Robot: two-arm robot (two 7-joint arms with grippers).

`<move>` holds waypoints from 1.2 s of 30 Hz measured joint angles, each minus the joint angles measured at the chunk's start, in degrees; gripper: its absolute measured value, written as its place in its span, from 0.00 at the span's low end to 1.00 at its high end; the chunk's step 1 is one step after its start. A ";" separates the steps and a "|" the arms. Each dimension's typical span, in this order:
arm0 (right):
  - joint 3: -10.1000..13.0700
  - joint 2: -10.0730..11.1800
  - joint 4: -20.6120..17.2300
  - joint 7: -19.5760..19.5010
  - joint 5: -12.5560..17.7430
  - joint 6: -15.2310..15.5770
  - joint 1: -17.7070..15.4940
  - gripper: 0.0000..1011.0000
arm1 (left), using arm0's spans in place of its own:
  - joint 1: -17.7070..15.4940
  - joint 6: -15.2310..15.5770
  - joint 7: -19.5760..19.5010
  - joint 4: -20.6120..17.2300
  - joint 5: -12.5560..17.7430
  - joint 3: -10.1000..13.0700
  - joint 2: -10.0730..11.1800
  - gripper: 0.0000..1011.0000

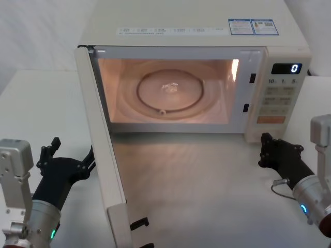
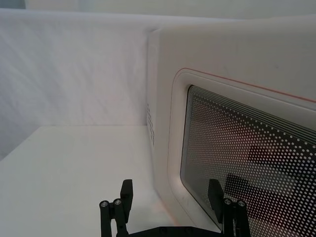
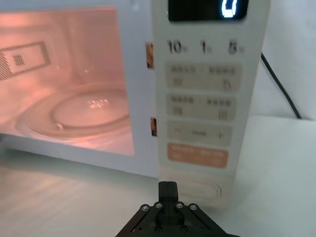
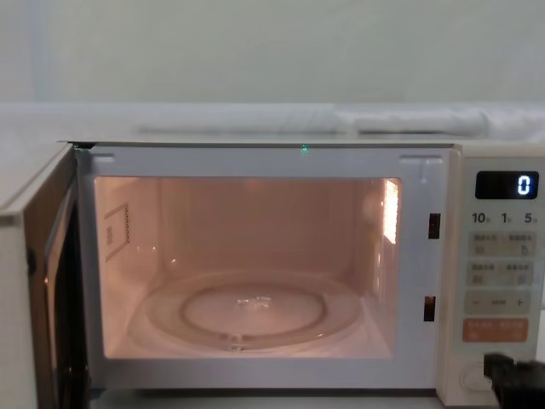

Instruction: Press the button to open the microwave door with one hand; close the microwave door with the other hand.

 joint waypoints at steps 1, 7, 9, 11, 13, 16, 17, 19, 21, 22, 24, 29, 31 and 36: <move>-0.04 0.18 -0.61 0.07 0.06 0.11 -0.25 0.00 | 0.00 0.00 0.00 0.00 0.00 0.00 0.00 0.99; 0.56 1.72 -5.16 0.51 0.91 0.75 -1.66 0.00 | 0.00 0.00 0.00 0.00 0.00 0.00 0.00 0.99; 0.99 2.14 -6.09 0.60 1.30 0.89 -1.85 0.00 | 0.00 0.00 0.00 0.00 0.00 0.00 0.00 0.99; 1.65 2.75 -7.15 0.69 1.85 1.16 -1.99 0.00 | 0.00 0.00 0.00 0.00 0.00 0.00 0.00 0.99; 2.42 3.48 -7.93 0.88 2.46 1.41 -1.99 0.00 | 0.00 0.00 0.00 0.00 0.00 0.00 0.00 0.99; 3.52 4.49 -8.55 1.42 3.52 1.65 -1.80 0.00 | 0.00 0.00 0.00 0.00 0.00 0.00 0.00 0.99; 3.83 4.83 -8.67 1.68 3.88 1.72 -1.71 0.00 | 0.00 0.00 0.00 0.00 0.00 0.00 0.00 0.99; 4.54 5.79 -8.80 2.48 4.86 2.04 -1.45 0.00 | 0.00 0.00 0.00 0.00 0.00 0.00 0.00 0.99; 5.15 6.87 -8.78 3.44 5.97 2.29 -1.14 0.00 | 0.00 0.00 0.00 0.00 0.00 0.00 0.00 0.99; 5.41 7.25 -8.68 3.80 6.39 2.36 -1.01 0.00 | 0.00 0.00 0.00 0.00 0.00 0.00 0.00 0.99; 5.91 7.88 -8.40 4.37 7.33 2.50 -0.82 0.00 | 0.00 0.00 0.00 0.00 0.00 0.00 0.00 0.99; 7.52 9.64 -7.30 5.74 10.37 2.55 -0.47 0.00 | 0.00 0.00 0.00 0.00 0.00 0.00 0.00 0.99; 7.97 10.33 -6.98 6.23 11.37 2.53 -0.46 0.00 | 0.00 0.00 0.00 0.00 0.00 0.00 0.00 0.99; 8.28 11.73 -6.32 7.25 13.04 2.51 -0.49 0.00 | 0.00 0.00 0.00 0.00 0.00 0.00 0.00 0.99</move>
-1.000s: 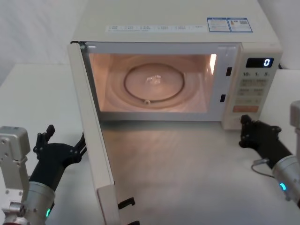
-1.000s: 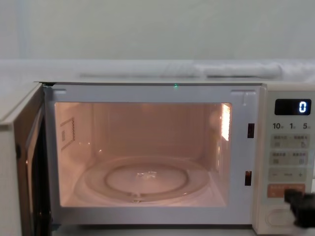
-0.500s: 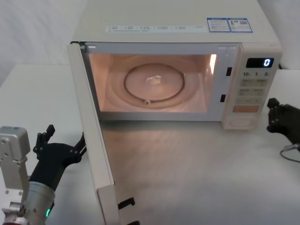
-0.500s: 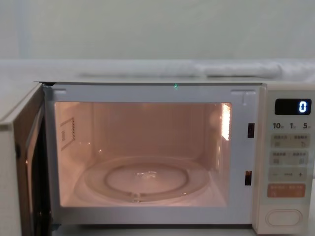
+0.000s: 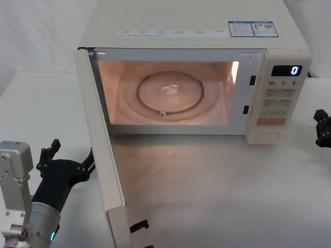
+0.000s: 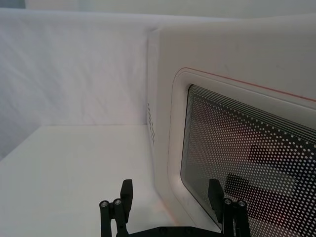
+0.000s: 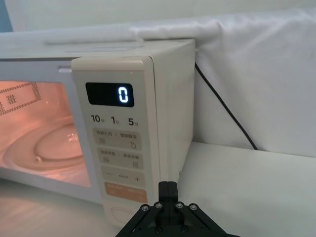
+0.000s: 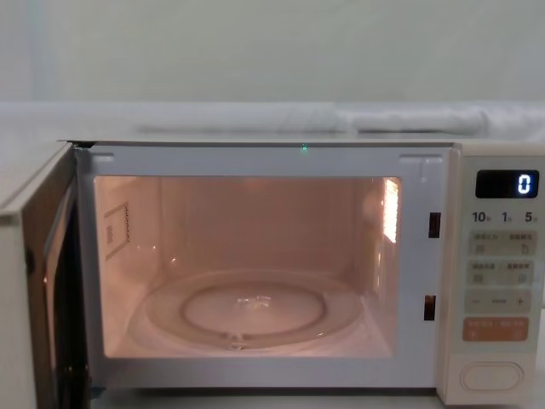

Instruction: Press the button to open the microwave door with one hand; close the microwave door with the other hand.

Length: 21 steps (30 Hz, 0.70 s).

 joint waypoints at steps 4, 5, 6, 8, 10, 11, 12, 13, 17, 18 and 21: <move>-0.13 0.99 0.56 0.63 0.99 -0.07 0.01 0.00 | 0.00 0.00 0.00 0.00 0.00 0.00 0.00 0.99; -0.17 1.12 0.64 0.67 1.16 -0.11 0.02 0.00 | 0.00 0.00 0.00 0.00 0.00 0.00 0.00 0.99; -0.29 1.37 0.81 0.72 1.44 -0.22 0.03 0.00 | 0.00 0.00 0.00 0.00 0.00 0.00 0.00 0.99; -0.37 1.58 0.93 0.73 1.65 -0.33 0.05 0.00 | 0.00 0.00 0.00 0.00 0.00 0.00 0.00 0.99; -0.37 1.56 0.93 0.73 1.65 -0.33 0.05 0.00 | 0.00 0.00 0.00 0.00 0.00 0.00 0.00 0.99; -0.37 1.52 0.93 0.73 1.64 -0.33 0.05 0.00 | 0.00 0.00 0.00 0.00 0.00 0.00 0.00 0.99; -0.37 1.49 0.92 0.73 1.63 -0.33 0.05 0.00 | 0.00 0.00 0.00 0.00 0.00 0.00 0.00 0.99; -0.38 1.47 0.91 0.73 1.62 -0.33 0.05 0.00 | 0.00 0.00 0.00 0.00 0.00 0.00 0.00 0.99; -0.37 1.39 0.86 0.73 1.51 -0.33 0.04 0.00 | 0.00 0.00 0.00 0.00 0.00 0.00 0.00 0.99; -0.36 1.38 0.84 0.73 1.50 -0.33 0.04 0.00 | 0.00 0.00 0.00 0.00 0.00 0.00 0.00 0.99; -0.35 1.33 0.81 0.71 1.43 -0.33 0.04 0.06 | 0.00 0.00 0.00 0.00 0.00 0.00 0.00 0.99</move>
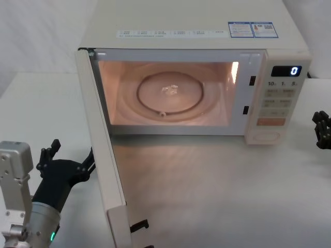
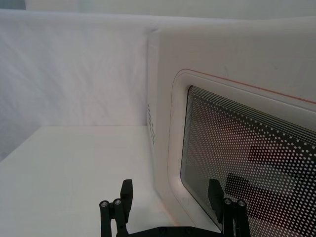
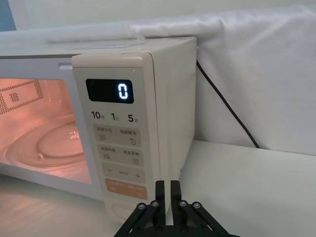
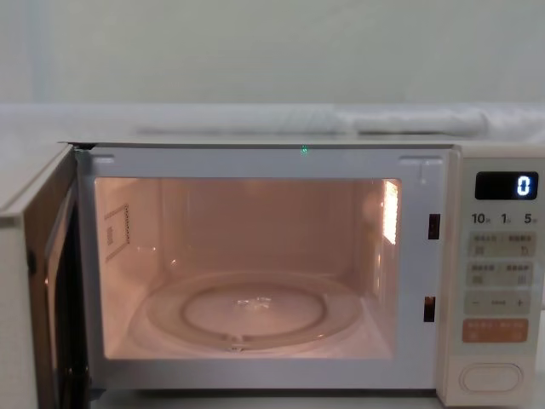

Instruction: Press the button to open the microwave door with one hand; close the microwave door with the other hand.

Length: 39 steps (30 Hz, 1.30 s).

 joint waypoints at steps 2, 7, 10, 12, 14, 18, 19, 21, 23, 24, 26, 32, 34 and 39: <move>0.00 -0.02 -0.01 -0.01 -0.04 0.00 0.00 0.10 | 0.00 0.00 0.00 0.00 0.00 0.00 0.00 0.99; 0.02 -0.07 -0.06 -0.04 -0.13 0.01 0.00 0.25 | 0.00 0.00 0.00 0.00 0.00 0.00 0.00 0.99; 0.02 -0.08 -0.07 -0.05 -0.16 0.02 0.00 0.35 | 0.00 0.00 0.00 0.00 0.00 0.00 0.00 0.99; 0.02 -0.09 -0.08 -0.06 -0.17 0.02 0.00 0.41 | 0.00 0.00 0.00 0.00 0.00 0.00 0.00 0.99; 0.02 -0.10 -0.10 -0.07 -0.18 0.02 0.00 0.47 | 0.00 0.00 0.00 0.00 0.00 0.00 0.00 0.99; 0.02 -0.12 -0.13 -0.09 -0.20 0.02 0.00 0.61 | 0.00 0.00 0.00 0.00 0.00 0.00 0.00 0.99; 0.02 -0.13 -0.13 -0.09 -0.20 0.02 0.00 0.62 | 0.00 0.00 0.00 0.00 0.00 0.00 0.00 0.99; 0.02 -0.14 -0.14 -0.10 -0.21 0.02 0.00 0.67 | 0.00 0.00 0.00 0.00 0.00 0.00 0.00 0.99; 0.02 -0.15 -0.14 -0.10 -0.22 0.02 0.00 0.75 | 0.00 0.00 0.00 0.00 0.00 0.00 0.00 0.99; 0.02 -0.16 -0.14 -0.10 -0.24 0.02 0.00 0.79 | 0.00 0.00 0.00 0.00 0.00 0.00 0.00 0.99; 0.02 -0.16 -0.14 -0.10 -0.25 0.02 0.00 0.84 | 0.00 0.00 0.00 0.00 0.00 0.00 0.00 0.99; 0.02 -0.16 -0.15 -0.10 -0.27 0.02 0.00 0.99 | 0.00 0.00 0.00 0.00 0.00 0.00 0.00 0.99; 0.02 -0.16 -0.14 -0.10 -0.27 0.02 0.00 0.99 | 0.00 0.00 0.00 0.00 0.00 0.00 0.00 0.99; 0.02 -0.16 -0.14 -0.10 -0.27 0.02 0.00 0.99 | 0.00 0.00 0.00 0.00 0.00 0.00 0.00 0.99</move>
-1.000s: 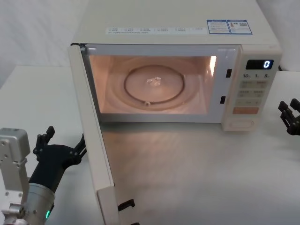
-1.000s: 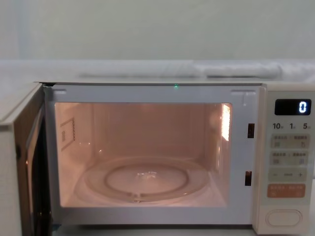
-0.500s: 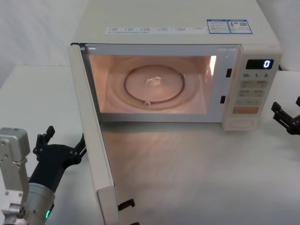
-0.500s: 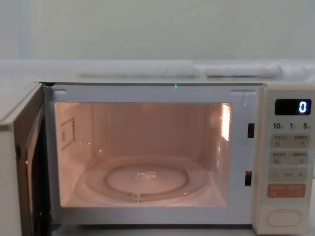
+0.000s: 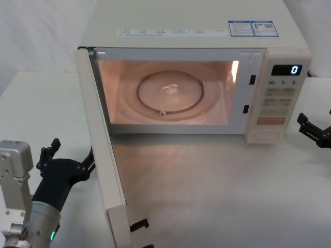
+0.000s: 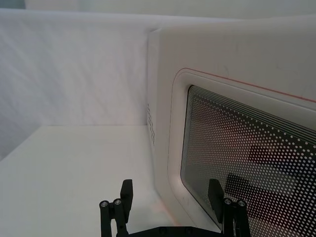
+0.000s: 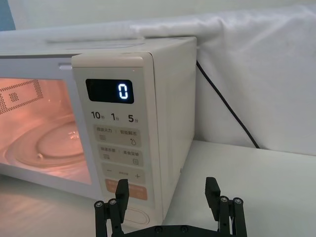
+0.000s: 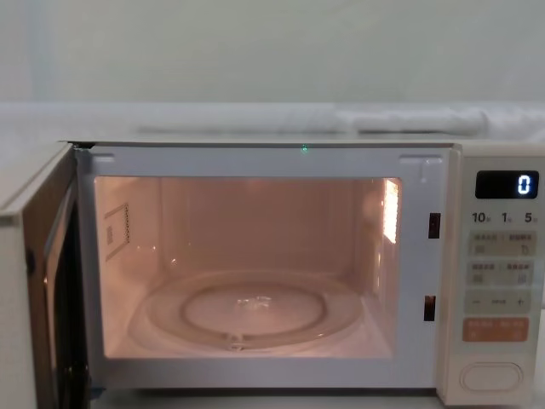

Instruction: Press the button to open the microwave door with one hand; close the microwave door with the other hand.

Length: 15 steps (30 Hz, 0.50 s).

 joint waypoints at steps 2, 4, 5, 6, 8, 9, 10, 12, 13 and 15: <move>0.00 0.00 0.00 0.00 0.00 0.00 0.00 0.99 | 0.00 0.00 0.00 0.00 0.00 0.00 0.00 0.99; 0.00 0.00 0.00 0.00 0.00 0.00 0.00 0.99 | 0.00 0.00 0.00 0.00 0.00 0.00 0.00 0.99; 0.00 0.00 0.00 0.00 0.00 0.00 0.00 0.99 | 0.00 0.00 0.00 0.00 0.00 0.00 0.00 0.99; 0.00 0.00 0.00 0.00 0.00 0.00 0.00 0.99 | 0.00 0.00 0.00 0.00 0.00 0.00 0.00 0.99; 0.00 0.00 0.00 0.00 0.00 0.00 0.00 0.99 | 0.00 0.00 0.00 0.00 0.00 0.00 0.00 0.99; 0.00 0.00 0.00 0.00 0.00 0.00 0.00 0.99 | 0.00 0.00 0.00 0.00 0.00 0.00 0.00 0.99; 0.00 0.00 0.00 0.00 0.01 0.00 0.00 0.99 | 0.00 0.00 0.00 0.00 0.00 0.00 0.00 0.99; 0.00 0.00 0.00 0.00 0.01 0.00 0.00 0.99 | 0.00 0.00 0.00 0.00 0.00 0.00 0.00 0.99; 0.00 0.00 0.00 0.00 0.01 0.00 0.00 0.99 | 0.00 0.00 0.00 0.00 0.00 0.00 0.00 0.99; 0.00 0.00 0.00 0.00 0.01 0.00 0.00 0.99 | 0.00 0.00 0.00 0.00 0.00 0.00 0.00 0.99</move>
